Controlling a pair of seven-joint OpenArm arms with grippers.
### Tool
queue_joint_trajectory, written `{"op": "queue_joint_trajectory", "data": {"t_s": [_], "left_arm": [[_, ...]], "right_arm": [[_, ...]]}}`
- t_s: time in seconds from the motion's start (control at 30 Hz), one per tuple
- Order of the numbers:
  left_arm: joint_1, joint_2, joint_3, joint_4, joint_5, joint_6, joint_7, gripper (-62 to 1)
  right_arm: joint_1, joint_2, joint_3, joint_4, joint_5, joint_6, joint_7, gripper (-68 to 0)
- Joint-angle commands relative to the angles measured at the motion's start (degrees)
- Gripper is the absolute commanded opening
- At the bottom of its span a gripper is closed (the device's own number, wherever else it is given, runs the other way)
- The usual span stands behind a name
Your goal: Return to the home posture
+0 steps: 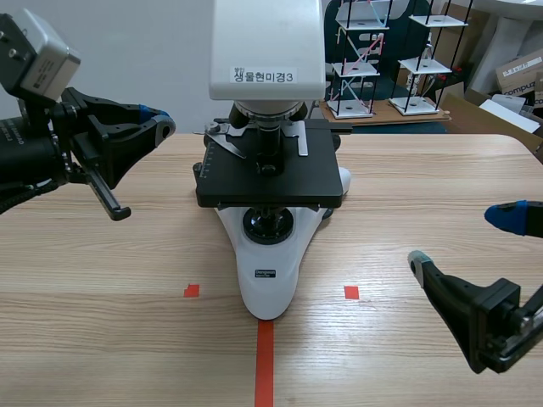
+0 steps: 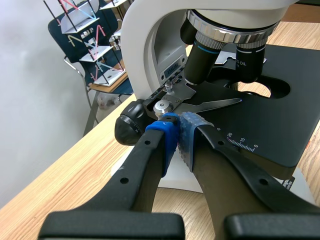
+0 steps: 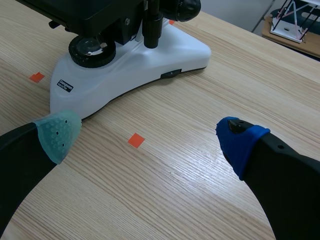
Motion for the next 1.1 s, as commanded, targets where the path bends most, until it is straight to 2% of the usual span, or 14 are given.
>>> {"op": "queue_joint_trajectory", "data": {"t_s": [0.0, 1.07], "left_arm": [[-0.3, 0.0, -0.1, 0.4, -0.8, 0.3, -0.4, -59.6], [1.3, -0.7, -0.5, 0.5, -0.8, 0.6, -1.6, -59.6]], "right_arm": [[0.0, 0.6, 0.7, 0.8, 0.6, -0.2, 0.9, -8.0], [0.0, 0.6, 0.7, 0.8, 0.7, -0.2, 1.1, -8.0]]}}
